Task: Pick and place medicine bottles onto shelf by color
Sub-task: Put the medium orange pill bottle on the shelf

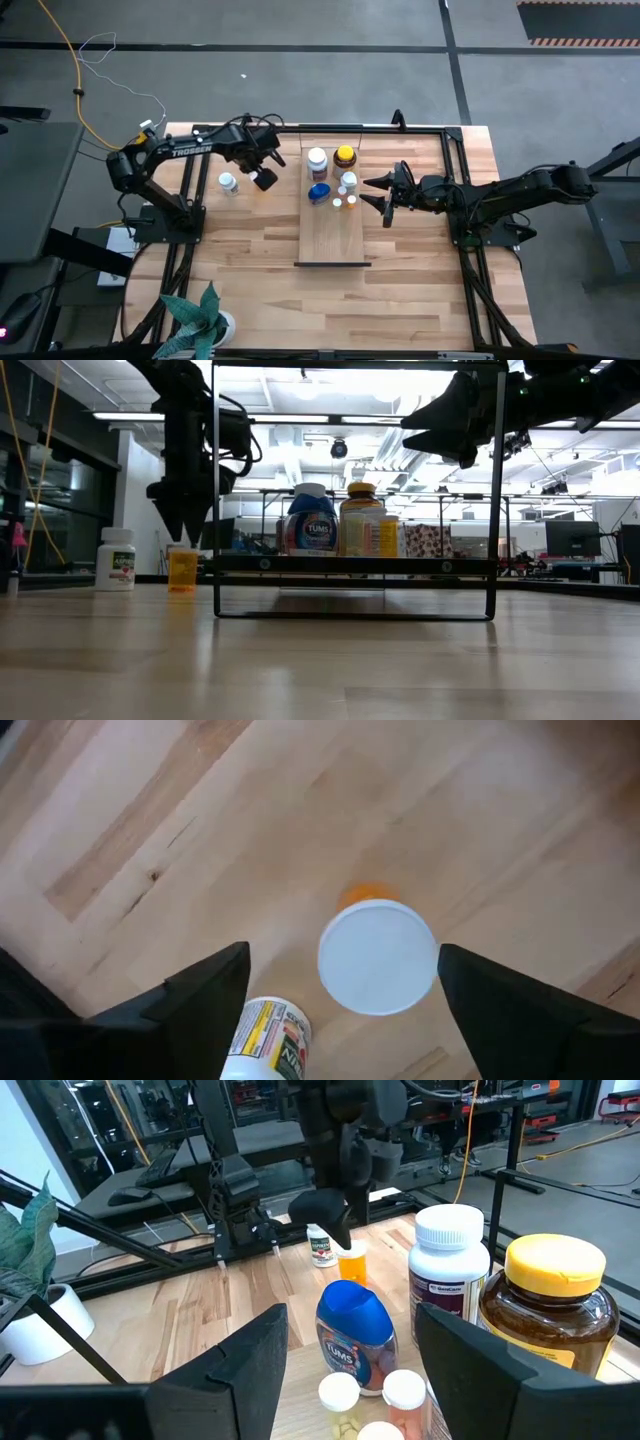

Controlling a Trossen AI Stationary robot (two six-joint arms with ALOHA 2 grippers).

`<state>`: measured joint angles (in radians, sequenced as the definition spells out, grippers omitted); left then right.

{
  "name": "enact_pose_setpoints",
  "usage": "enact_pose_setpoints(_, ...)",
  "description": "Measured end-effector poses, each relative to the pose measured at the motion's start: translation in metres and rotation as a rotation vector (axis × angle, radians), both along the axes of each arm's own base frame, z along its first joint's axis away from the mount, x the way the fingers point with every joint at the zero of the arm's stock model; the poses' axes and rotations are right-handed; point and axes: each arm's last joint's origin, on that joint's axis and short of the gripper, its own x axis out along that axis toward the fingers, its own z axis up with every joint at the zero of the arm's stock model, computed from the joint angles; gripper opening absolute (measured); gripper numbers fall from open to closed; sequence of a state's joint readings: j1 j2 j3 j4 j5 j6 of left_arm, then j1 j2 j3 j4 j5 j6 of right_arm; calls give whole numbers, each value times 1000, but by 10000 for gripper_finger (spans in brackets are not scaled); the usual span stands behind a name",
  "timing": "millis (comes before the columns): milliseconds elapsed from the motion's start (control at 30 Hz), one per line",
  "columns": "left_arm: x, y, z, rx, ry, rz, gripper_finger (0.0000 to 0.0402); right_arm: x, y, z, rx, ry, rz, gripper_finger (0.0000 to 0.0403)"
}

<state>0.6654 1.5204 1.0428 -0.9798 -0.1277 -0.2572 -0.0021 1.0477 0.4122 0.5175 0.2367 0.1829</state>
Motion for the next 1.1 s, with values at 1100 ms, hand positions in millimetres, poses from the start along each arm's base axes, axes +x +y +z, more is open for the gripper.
enact_pose_setpoints(1100,2,18,-30,-182,-25,166,314,0,0,0,0,2,0,211)
